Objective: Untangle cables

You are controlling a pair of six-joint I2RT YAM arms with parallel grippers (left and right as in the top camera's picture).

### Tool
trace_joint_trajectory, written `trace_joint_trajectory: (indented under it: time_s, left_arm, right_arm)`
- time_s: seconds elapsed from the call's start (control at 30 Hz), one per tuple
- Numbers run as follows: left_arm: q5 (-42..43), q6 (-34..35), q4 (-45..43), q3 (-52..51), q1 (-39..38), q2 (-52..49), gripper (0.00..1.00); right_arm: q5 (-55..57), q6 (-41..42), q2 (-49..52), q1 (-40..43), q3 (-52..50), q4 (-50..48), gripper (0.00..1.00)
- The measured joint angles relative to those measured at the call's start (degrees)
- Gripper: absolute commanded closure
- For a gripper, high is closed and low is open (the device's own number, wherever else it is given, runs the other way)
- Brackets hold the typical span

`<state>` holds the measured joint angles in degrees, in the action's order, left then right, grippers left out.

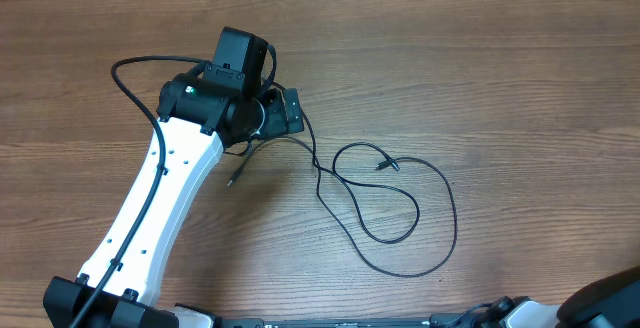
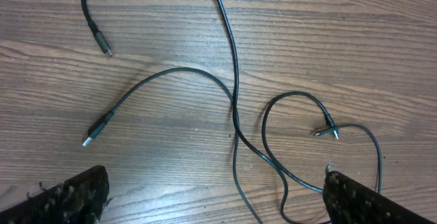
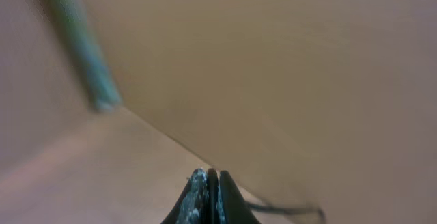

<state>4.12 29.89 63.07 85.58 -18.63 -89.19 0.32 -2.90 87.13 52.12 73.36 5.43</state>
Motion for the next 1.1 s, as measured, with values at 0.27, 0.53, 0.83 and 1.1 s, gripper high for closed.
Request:
trace_joint_trajectory:
  time_s: [0.27, 0.53, 0.83, 1.1]
  left_arm:
    - [0.00, 0.00, 0.00, 0.00, 0.00, 0.00, 0.00]
    - [0.00, 0.00, 0.00, 0.00, 0.00, 0.00, 0.00]
    - [0.00, 0.00, 0.00, 0.00, 0.00, 0.00, 0.01]
    - [0.00, 0.00, 0.00, 0.00, 0.00, 0.00, 0.00]
  right_arm:
    - [-6.10, -3.39, -0.20, -8.72, 1.64, -8.92, 0.96]
    - [1.86, -4.81, 2.25, -6.49, 1.86, -2.10, 0.96]
    - [14.40, -0.66, 7.85, 6.05, 1.86, 0.28, 0.96]
    - [12.66, 9.77, 7.96, 13.18, 1.86, 1.95, 0.96]
